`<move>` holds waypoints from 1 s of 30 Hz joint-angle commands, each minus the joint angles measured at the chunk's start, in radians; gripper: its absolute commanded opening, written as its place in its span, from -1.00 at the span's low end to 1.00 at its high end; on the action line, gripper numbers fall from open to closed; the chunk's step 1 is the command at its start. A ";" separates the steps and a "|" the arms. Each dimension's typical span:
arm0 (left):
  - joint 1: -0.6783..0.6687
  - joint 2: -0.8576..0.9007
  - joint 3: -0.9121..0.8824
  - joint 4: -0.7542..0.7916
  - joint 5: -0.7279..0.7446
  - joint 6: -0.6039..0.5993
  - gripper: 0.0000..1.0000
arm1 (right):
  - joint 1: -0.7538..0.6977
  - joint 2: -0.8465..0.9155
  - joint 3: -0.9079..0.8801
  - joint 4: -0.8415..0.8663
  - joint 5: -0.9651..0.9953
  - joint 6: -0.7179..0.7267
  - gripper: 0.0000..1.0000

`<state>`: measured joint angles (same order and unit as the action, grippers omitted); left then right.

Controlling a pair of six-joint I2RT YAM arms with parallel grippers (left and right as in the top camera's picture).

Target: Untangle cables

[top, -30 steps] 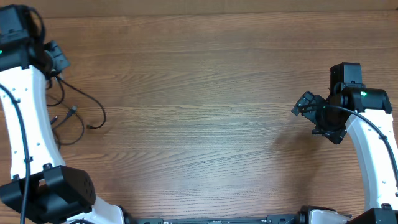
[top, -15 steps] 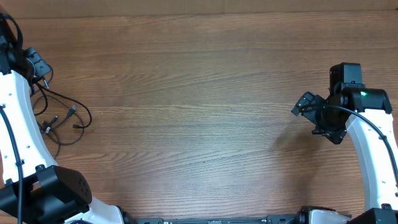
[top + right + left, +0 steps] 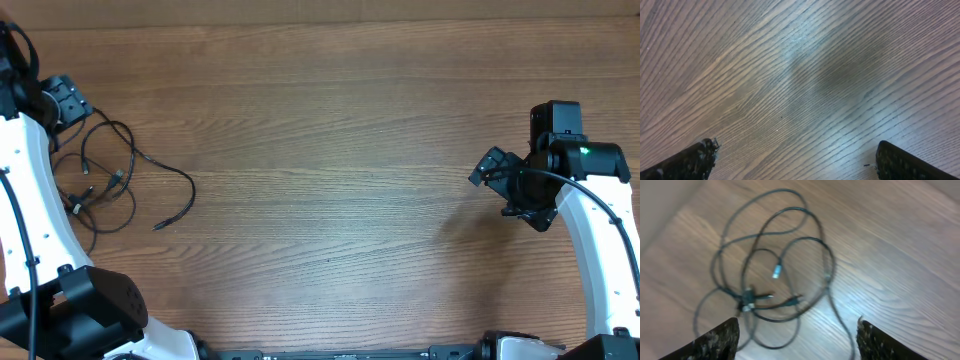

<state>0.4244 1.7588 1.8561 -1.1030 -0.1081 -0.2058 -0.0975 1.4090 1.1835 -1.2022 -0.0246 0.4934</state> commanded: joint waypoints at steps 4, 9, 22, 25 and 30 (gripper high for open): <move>-0.117 0.001 0.001 0.013 0.213 0.098 0.52 | -0.003 -0.021 0.021 0.070 -0.108 -0.037 1.00; -0.280 0.001 0.001 -0.018 0.245 0.163 0.63 | 0.028 -0.021 0.021 0.203 -0.273 -0.175 1.00; -0.455 0.001 -0.002 -0.480 0.179 0.093 0.99 | 0.182 -0.015 0.021 0.119 -0.159 -0.338 1.00; -0.450 0.001 -0.002 -0.577 0.178 0.094 0.99 | 0.180 -0.016 0.021 0.052 -0.159 -0.338 1.00; -0.451 -0.036 -0.040 -0.587 0.208 0.096 0.99 | 0.180 -0.022 0.021 -0.030 -0.159 -0.337 1.00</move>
<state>-0.0311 1.7580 1.8446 -1.6867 0.0795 -0.0978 0.0856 1.4090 1.1835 -1.2179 -0.1940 0.1699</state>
